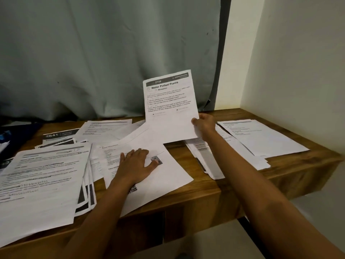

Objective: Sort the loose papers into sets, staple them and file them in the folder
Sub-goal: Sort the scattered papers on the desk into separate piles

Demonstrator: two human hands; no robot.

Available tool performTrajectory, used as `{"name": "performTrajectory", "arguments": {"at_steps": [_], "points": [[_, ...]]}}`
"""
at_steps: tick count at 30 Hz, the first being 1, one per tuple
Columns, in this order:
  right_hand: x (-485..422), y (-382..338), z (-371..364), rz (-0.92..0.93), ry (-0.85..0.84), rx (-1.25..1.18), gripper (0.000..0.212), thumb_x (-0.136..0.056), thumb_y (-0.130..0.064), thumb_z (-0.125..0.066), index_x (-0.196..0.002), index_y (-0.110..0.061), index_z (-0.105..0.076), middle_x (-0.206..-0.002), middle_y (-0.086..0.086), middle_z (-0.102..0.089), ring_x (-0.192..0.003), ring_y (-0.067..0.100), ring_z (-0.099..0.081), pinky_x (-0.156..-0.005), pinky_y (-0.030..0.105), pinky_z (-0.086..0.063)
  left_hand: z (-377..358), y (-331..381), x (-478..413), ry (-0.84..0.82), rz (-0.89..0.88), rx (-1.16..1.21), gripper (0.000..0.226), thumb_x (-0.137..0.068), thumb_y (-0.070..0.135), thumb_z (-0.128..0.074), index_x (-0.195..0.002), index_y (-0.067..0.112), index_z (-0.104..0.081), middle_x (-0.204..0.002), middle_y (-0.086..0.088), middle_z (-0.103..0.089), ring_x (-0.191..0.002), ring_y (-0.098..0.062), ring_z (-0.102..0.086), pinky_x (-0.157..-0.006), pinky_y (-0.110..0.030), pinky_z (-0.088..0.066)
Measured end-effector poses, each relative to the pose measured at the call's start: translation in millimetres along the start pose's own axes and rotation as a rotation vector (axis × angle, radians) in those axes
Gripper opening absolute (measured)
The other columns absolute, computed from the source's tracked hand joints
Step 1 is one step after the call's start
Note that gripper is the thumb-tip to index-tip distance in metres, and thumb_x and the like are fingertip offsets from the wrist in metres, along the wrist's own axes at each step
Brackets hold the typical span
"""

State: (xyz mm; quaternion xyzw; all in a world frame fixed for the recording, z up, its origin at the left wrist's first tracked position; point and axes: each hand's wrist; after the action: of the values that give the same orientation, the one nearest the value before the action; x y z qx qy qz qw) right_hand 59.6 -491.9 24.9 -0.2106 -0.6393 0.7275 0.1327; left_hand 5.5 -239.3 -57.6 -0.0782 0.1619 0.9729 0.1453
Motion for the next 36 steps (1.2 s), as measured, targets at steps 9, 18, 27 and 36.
{"name": "performTrajectory", "arguments": {"at_steps": [9, 18, 27, 36], "points": [[-47, 9, 130, 0.049, 0.205, 0.084, 0.015, -0.085, -0.003, -0.058, -0.088, 0.012, -0.062, -0.079, 0.009, -0.057, -0.075, 0.021, -0.054, -0.069, 0.031, -0.043, 13, 99, -13, 0.061, -0.202, -0.012, 0.067, -0.091, 0.064, -0.036, -0.146, 0.025, -0.03, -0.158, -0.001, -0.021, -0.147, -0.024, -0.014, -0.117, -0.047, -0.002], [-67, 32, 238, -0.035, 0.292, 0.372, 0.03, -0.088, -0.004, -0.054, -0.06, -0.013, -0.048, -0.063, 0.001, -0.049, -0.067, 0.023, -0.049, -0.052, 0.022, -0.036, -45, 184, -30, -0.073, -0.395, 0.068, 0.068, -0.092, 0.065, -0.031, -0.148, 0.027, -0.025, -0.159, 0.0, -0.019, -0.147, -0.021, -0.008, -0.119, -0.049, 0.002], [-95, 62, 275, -0.109, 0.266, 0.936, 0.031, -0.094, -0.018, -0.047, -0.119, -0.006, -0.059, -0.116, 0.015, -0.063, -0.104, 0.032, -0.058, -0.081, 0.035, -0.045, -66, 187, -34, -0.144, -0.357, 0.051, 0.082, -0.078, 0.068, -0.007, -0.148, 0.03, -0.026, -0.158, 0.004, -0.019, -0.147, -0.016, -0.007, -0.118, -0.039, 0.006], [-67, 54, 208, 0.184, -0.106, 0.979, 0.071, -0.084, -0.058, -0.058, -0.139, -0.014, -0.047, -0.142, 0.011, -0.048, -0.129, 0.029, -0.045, -0.105, 0.04, -0.038, -65, 190, -35, -0.174, -0.351, -0.004, 0.081, -0.078, 0.067, -0.007, -0.148, 0.032, -0.023, -0.159, 0.005, -0.018, -0.147, -0.015, -0.009, -0.12, -0.039, 0.002]]}}
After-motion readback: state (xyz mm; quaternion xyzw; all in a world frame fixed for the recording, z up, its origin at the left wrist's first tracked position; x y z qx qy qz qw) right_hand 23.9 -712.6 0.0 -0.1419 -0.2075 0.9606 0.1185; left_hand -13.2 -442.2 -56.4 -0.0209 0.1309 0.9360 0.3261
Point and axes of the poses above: each hand's wrist, its own x-axis away from the middle knuckle, its own z-axis out of the back of the hand, y = z × x
